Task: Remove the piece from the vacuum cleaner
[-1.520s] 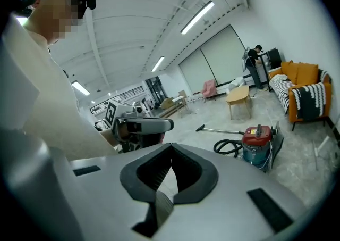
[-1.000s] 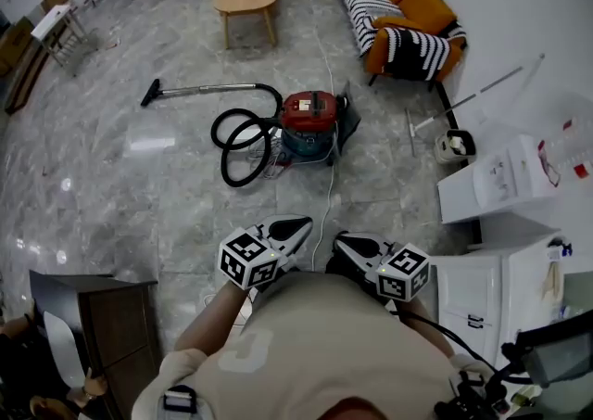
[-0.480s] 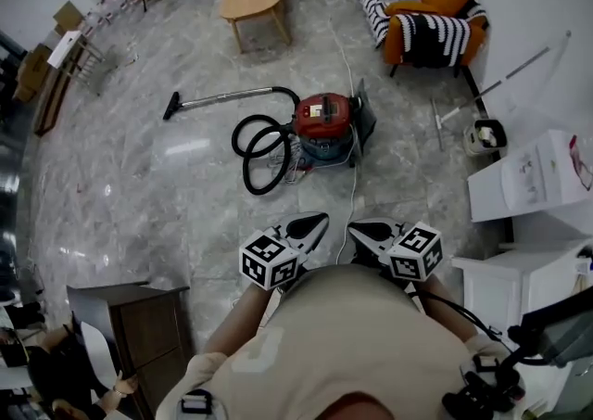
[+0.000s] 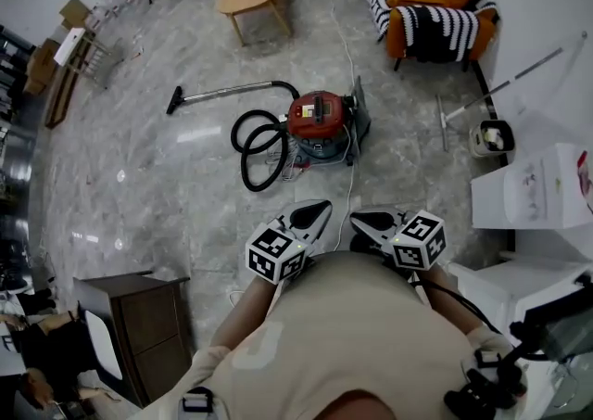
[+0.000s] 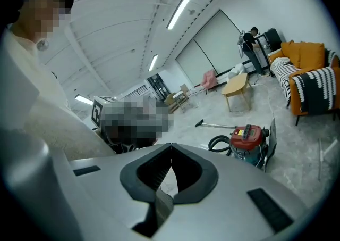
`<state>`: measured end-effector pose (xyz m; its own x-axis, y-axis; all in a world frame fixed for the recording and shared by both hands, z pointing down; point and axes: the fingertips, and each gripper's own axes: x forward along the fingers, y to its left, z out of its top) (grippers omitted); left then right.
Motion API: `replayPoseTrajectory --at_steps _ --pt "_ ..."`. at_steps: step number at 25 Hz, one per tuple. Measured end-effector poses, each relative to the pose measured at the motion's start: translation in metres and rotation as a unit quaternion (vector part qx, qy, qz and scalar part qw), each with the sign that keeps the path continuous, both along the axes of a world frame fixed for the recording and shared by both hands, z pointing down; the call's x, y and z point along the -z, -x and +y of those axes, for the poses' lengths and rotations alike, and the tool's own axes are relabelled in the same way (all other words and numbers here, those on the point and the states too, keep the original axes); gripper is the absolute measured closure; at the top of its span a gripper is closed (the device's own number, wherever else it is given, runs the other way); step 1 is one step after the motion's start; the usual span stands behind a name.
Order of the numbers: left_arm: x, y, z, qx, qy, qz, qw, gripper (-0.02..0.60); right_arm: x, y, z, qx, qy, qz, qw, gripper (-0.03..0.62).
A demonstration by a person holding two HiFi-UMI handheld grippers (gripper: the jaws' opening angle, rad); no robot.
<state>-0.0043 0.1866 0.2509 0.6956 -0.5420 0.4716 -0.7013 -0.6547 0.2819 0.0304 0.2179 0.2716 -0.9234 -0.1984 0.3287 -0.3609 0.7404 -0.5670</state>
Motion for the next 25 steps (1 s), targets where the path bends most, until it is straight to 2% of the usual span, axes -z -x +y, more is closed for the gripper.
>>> replayPoseTrajectory --at_steps 8,19,25 --pt "-0.009 -0.024 -0.019 0.002 0.008 -0.027 0.9996 0.578 -0.013 -0.023 -0.018 0.009 0.012 -0.015 1.0 0.591" --pt "-0.016 -0.046 -0.063 -0.065 -0.002 -0.028 0.9975 0.578 -0.019 -0.048 -0.058 -0.065 0.017 -0.001 0.998 0.591" --pt "-0.017 -0.031 -0.106 -0.091 -0.01 -0.029 0.9954 0.578 -0.022 -0.036 -0.092 -0.099 0.029 0.014 0.995 0.591"
